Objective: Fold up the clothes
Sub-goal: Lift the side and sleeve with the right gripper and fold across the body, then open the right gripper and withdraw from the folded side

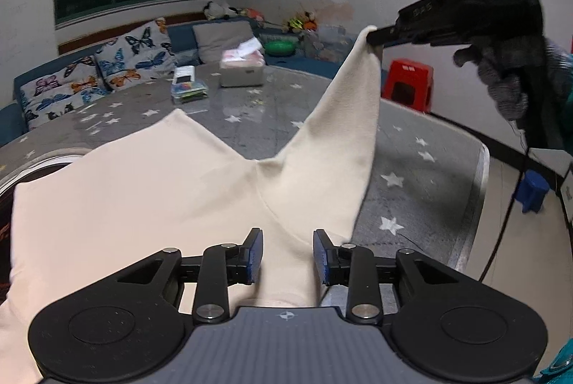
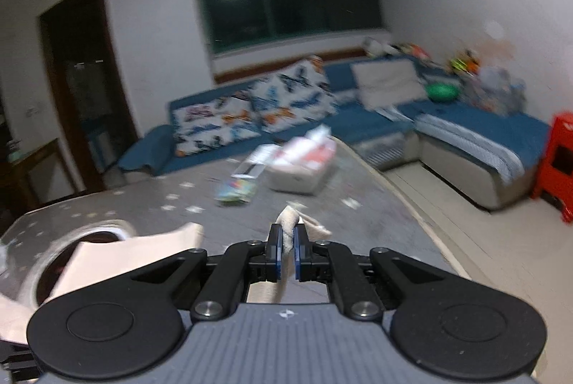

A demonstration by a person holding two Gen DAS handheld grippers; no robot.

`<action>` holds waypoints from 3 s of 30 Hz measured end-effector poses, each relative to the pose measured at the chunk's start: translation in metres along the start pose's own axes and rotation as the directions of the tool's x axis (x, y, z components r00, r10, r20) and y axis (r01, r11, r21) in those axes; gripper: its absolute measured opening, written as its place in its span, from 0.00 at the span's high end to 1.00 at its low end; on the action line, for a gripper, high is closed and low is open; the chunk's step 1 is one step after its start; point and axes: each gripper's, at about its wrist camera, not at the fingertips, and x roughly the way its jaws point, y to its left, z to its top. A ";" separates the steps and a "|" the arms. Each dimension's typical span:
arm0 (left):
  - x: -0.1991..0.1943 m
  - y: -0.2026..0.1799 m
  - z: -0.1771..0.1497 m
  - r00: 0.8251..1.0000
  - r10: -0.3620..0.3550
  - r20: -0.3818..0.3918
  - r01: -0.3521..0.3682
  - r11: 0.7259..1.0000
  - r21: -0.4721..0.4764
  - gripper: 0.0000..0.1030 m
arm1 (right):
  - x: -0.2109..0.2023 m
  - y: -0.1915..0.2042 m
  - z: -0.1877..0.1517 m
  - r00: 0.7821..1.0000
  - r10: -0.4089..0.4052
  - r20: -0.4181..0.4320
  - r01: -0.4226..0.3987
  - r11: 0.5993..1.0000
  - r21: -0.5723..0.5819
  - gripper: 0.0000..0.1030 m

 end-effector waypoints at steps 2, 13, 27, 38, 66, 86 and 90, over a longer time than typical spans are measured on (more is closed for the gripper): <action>-0.008 0.007 -0.002 1.000 0.015 0.014 -0.015 1.000 -0.027 0.67 | -0.005 0.018 0.007 0.999 0.040 0.013 -0.040 0.999 -0.037 0.95; -0.060 0.061 -0.031 0.986 0.163 0.043 -0.150 0.966 -0.212 0.64 | -0.001 0.141 0.014 0.951 0.306 -0.053 -0.309 0.920 -0.239 0.95; -0.091 0.087 -0.065 0.964 0.265 0.005 -0.248 0.912 -0.327 0.63 | 0.030 0.230 -0.038 0.847 0.447 -0.289 -0.524 0.795 -0.306 0.93; -0.093 0.095 -0.063 0.960 0.281 0.005 -0.262 0.901 -0.345 0.60 | 0.027 0.202 -0.057 0.843 0.400 -0.359 -0.514 0.797 -0.317 0.82; -0.057 0.109 -0.040 0.953 0.299 -0.051 -0.300 0.907 -0.297 0.65 | 0.091 0.142 -0.070 0.867 0.263 -0.424 -0.455 0.765 -0.456 0.83; -0.058 0.118 -0.042 0.950 0.308 -0.058 -0.311 0.900 -0.306 0.63 | 0.084 0.122 -0.059 0.866 0.264 -0.424 -0.459 0.757 -0.466 0.98; -0.060 0.116 -0.039 0.949 0.313 -0.044 -0.311 0.900 -0.306 0.64 | 0.089 0.112 -0.066 0.872 0.241 -0.426 -0.431 0.789 -0.437 0.98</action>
